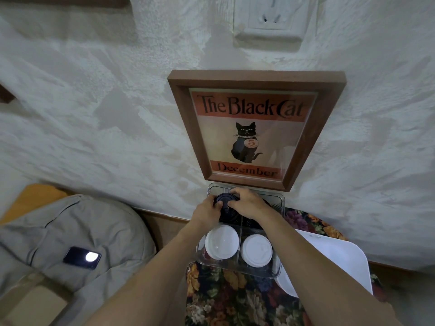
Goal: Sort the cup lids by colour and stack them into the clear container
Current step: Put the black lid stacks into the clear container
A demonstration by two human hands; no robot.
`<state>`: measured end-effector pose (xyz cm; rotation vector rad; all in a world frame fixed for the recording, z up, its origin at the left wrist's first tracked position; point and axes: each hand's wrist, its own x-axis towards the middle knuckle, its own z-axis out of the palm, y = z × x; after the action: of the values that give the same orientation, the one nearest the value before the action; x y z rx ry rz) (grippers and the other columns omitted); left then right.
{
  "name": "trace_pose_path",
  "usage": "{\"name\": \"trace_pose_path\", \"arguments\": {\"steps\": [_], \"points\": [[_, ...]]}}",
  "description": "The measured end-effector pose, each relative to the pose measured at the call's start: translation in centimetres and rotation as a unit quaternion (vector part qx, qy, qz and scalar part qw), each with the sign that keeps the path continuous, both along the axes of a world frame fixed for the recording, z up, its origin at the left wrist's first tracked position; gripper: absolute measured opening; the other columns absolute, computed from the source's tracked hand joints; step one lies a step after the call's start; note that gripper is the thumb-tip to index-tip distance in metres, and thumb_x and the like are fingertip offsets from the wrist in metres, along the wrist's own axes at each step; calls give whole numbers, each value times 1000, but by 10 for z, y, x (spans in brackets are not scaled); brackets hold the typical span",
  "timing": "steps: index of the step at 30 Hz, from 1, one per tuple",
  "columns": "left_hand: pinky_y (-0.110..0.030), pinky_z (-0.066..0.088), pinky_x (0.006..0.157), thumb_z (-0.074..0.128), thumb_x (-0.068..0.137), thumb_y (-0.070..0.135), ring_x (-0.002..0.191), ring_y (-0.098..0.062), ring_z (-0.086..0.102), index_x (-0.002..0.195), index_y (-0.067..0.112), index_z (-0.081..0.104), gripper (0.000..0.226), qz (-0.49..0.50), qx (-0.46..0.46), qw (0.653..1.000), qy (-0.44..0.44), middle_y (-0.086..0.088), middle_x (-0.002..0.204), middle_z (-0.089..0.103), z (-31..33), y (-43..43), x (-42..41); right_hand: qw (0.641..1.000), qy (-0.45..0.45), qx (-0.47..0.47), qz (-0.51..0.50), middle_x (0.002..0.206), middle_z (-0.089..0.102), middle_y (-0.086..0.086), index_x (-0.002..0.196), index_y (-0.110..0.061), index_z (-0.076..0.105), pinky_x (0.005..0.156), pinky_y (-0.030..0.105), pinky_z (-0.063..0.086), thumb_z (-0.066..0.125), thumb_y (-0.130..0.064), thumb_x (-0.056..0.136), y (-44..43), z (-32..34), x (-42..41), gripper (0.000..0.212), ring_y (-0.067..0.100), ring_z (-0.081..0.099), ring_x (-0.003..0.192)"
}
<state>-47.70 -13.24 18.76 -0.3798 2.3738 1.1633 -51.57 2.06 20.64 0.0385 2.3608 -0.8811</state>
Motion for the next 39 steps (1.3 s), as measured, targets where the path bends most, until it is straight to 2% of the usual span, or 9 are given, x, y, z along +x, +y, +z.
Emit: {"name": "trace_pose_path", "arguments": {"steps": [4, 8, 13, 18, 23, 27, 30, 33, 39], "points": [[-43, 48, 101, 43, 109, 23, 123, -37, 59, 146, 12, 47, 39, -28, -40, 999, 0, -17, 136, 62, -2, 3, -3, 999, 26, 22, 15, 136, 63, 3, 136, -25, 58, 103, 38, 49, 67, -36, 97, 1, -3, 3, 42, 25, 58, 125], [-43, 50, 93, 43, 109, 21, 115, -39, 62, 138, 10, 52, 32, -59, -88, 994, 12, -19, 126, 67, -3, 3, -3, 997, 62, 27, 27, 132, 67, 2, 134, -26, 63, 100, 37, 50, 68, -36, 97, 0, -2, 6, 39, 25, 61, 121], [-41, 49, 88, 46, 108, 24, 111, -37, 64, 134, 12, 54, 30, -88, -133, 987, 27, -17, 122, 68, -6, 7, -4, 995, 72, 52, 38, 131, 69, -1, 136, -30, 64, 99, 37, 52, 67, -37, 97, 2, -3, 6, 40, 25, 63, 119], [-41, 49, 87, 45, 108, 23, 109, -35, 64, 131, 12, 56, 28, -107, -159, 981, 41, -15, 120, 69, -8, 10, -5, 990, 97, 82, 53, 131, 68, 2, 137, -27, 62, 94, 37, 52, 66, -39, 98, 3, -5, 8, 41, 27, 62, 120], [-41, 48, 85, 46, 107, 17, 108, -35, 65, 130, 12, 57, 27, -78, -145, 983, 85, -14, 118, 70, -7, 13, -3, 989, 109, 85, 46, 127, 70, 5, 132, -25, 62, 89, 38, 52, 64, -38, 100, 1, -7, 7, 35, 28, 64, 116], [-41, 49, 90, 50, 106, 19, 116, -35, 62, 140, 16, 52, 34, -67, -111, 988, 87, -12, 128, 67, -10, 12, -1, 990, 112, 81, 41, 126, 70, 5, 131, -25, 63, 90, 39, 53, 65, -38, 99, 1, -6, 6, 35, 29, 64, 115], [-37, 44, 101, 59, 103, 22, 130, -33, 54, 154, 16, 39, 55, -91, -62, 992, 65, -10, 146, 57, -5, 9, 3, 989, 118, 78, 39, 126, 70, 4, 131, -26, 63, 91, 39, 53, 65, -39, 98, 3, -8, 8, 35, 28, 64, 115], [-33, 38, 109, 62, 101, 21, 141, -30, 45, 162, 14, 24, 72, -112, -56, 991, 48, -11, 158, 44, -8, 5, 3, 989, 114, 81, 49, 127, 69, 4, 133, -27, 62, 91, 39, 53, 65, -37, 99, 5, -8, 9, 35, 28, 64, 116], [-35, 39, 108, 62, 101, 20, 139, -31, 48, 162, 17, 24, 72, -133, -93, 986, 48, -9, 158, 44, -15, 7, -2, 985, 119, 89, 89, 124, 69, 1, 130, -28, 61, 82, 36, 49, 67, -31, 96, 11, -12, 11, 35, 27, 64, 112]]}}
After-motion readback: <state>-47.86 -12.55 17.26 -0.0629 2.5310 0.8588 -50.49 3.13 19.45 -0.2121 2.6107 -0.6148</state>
